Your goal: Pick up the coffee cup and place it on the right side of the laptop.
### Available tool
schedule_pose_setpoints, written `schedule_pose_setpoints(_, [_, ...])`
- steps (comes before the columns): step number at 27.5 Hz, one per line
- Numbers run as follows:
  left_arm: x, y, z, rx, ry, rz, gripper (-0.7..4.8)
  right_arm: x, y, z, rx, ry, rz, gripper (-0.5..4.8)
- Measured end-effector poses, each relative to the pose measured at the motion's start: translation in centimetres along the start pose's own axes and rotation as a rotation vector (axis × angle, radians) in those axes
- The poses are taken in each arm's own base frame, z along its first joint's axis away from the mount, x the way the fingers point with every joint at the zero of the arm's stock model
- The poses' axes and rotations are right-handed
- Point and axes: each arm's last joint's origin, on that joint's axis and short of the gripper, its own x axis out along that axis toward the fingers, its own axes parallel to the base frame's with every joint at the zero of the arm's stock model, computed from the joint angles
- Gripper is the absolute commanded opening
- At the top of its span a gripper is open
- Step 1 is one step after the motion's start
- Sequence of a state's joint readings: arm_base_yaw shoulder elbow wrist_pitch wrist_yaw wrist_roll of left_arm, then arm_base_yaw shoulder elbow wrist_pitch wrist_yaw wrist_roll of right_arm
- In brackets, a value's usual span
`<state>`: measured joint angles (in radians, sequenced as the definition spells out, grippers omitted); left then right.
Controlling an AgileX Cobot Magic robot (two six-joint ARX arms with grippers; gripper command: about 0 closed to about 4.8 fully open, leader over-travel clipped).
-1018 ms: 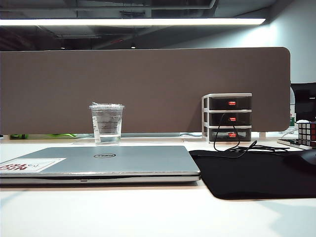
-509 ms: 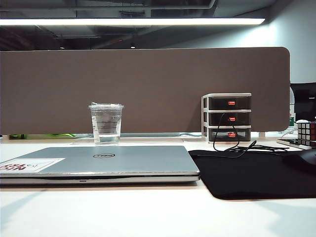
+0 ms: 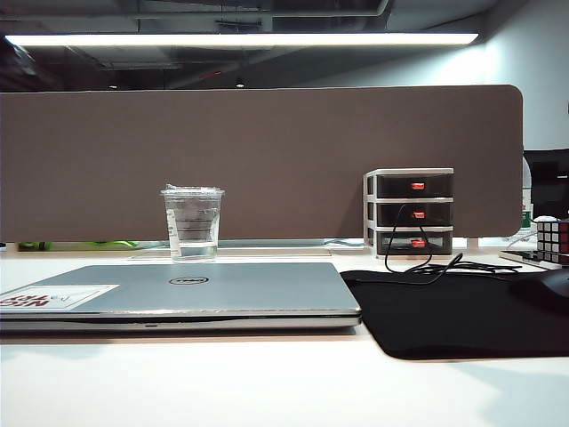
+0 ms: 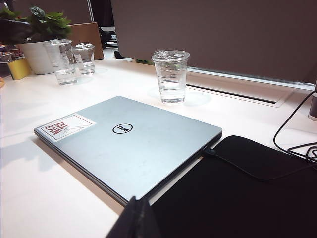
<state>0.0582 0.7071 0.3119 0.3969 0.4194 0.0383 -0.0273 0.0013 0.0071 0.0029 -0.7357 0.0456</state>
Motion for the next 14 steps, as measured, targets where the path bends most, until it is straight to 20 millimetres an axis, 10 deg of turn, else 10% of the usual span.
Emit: schedule_pose_setpoints(14, [9.9,6.9,0.3,0.040,0.079,-0.217,4.79,0.0,0.0,0.0,0.000,0.000,0.000,-0.01])
